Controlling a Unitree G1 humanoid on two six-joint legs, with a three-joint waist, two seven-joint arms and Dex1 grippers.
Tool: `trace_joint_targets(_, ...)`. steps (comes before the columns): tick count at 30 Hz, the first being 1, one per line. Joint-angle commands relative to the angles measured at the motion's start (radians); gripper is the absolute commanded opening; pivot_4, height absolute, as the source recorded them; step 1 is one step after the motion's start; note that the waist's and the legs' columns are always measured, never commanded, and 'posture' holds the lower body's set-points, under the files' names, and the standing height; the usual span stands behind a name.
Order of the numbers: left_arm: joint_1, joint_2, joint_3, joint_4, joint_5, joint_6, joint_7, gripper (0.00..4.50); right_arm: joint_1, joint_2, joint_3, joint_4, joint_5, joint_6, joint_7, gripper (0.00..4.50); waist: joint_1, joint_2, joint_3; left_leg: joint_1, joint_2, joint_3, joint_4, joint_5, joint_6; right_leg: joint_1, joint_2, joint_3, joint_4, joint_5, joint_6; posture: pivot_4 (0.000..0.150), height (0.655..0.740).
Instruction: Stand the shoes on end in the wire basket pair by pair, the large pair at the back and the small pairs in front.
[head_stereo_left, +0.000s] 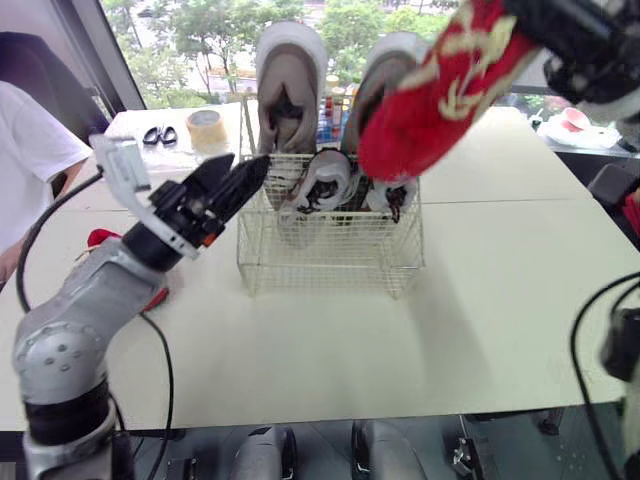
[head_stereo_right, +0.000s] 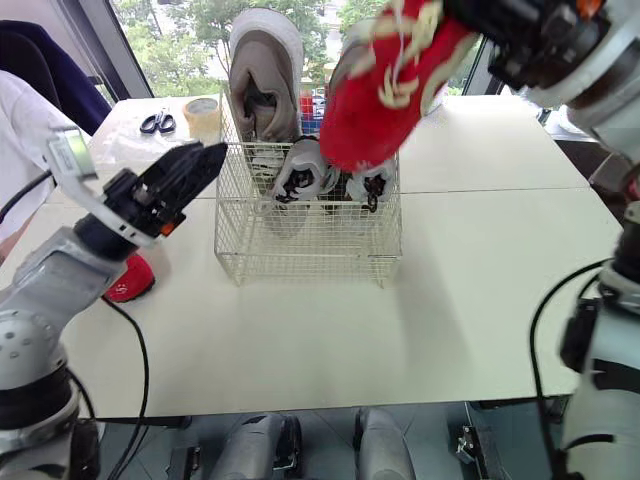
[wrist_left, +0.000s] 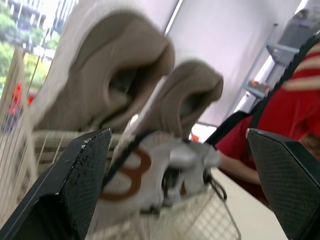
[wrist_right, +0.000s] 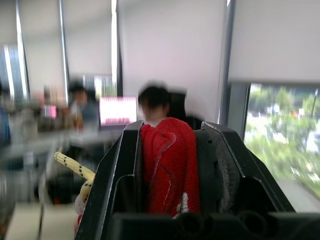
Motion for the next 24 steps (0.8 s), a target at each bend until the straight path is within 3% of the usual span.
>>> trace_joint_targets(1,0.074,0.033,0.027,0.011,-0.043,0.010,-0.078,4.44,-0.030,-0.026,0.090,0.002,-0.163,-0.089,0.190,1.39,0.001,0.000,0.000,0.000,0.000,0.000,0.000,0.000,-0.001,0.000,0.000,0.000,0.000,0.000,0.000,0.150,0.7400)
trace_joint_targets(5,0.155,0.066,0.029,0.034,-0.035,0.013,-0.155,4.44,-0.012,-0.005,0.143,-0.004,-0.288,-0.163,0.278,1.39,0.006,0.000,0.000,-0.001,0.000,0.000,0.000,0.001,-0.002,-0.001,0.000,0.000,0.000,0.000,0.000,0.150,0.7400)
trace_joint_targets(11,0.142,0.097,0.044,0.047,-0.052,0.000,-0.146,4.44,0.079,0.067,0.207,-0.034,-0.459,-0.296,0.304,1.39,0.019,-0.001,0.000,-0.002,-0.001,0.000,0.001,0.004,-0.008,-0.001,-0.001,0.000,-0.001,0.000,0.000,0.150,0.7400)
trace_joint_targets(16,0.132,0.105,0.030,0.067,-0.046,0.009,-0.150,4.44,0.171,0.110,0.213,-0.048,-0.501,-0.317,0.324,1.39,0.026,-0.001,0.000,-0.003,-0.001,0.000,0.001,0.005,-0.009,-0.001,-0.001,0.000,-0.001,0.000,-0.001,0.150,0.7400)
trace_joint_targets(19,0.129,0.117,0.026,0.082,-0.033,0.016,-0.164,4.50,0.192,0.121,0.201,-0.017,-0.540,-0.348,0.320,2.64,0.026,-0.001,0.000,-0.003,-0.001,0.000,0.001,0.005,-0.009,-0.001,-0.001,-0.001,-0.001,0.001,-0.001,0.150,0.7400)
trace_joint_targets(22,0.117,0.124,0.035,0.092,-0.049,0.015,-0.162,4.50,0.198,0.114,0.187,-0.007,-0.550,-0.344,0.328,4.24,0.026,-0.001,0.000,-0.003,-0.001,0.000,0.001,0.005,-0.009,-0.001,-0.001,-0.001,-0.001,0.001,-0.001,0.150,0.7400)
trace_joint_targets(24,0.104,0.136,0.050,0.100,-0.065,0.016,-0.157,4.50,0.186,0.112,0.157,-0.018,-0.526,-0.316,0.318,4.38,0.027,-0.001,0.000,-0.002,-0.001,0.000,0.001,0.005,-0.009,-0.001,-0.001,-0.001,-0.001,0.001,-0.001,0.150,0.7400)
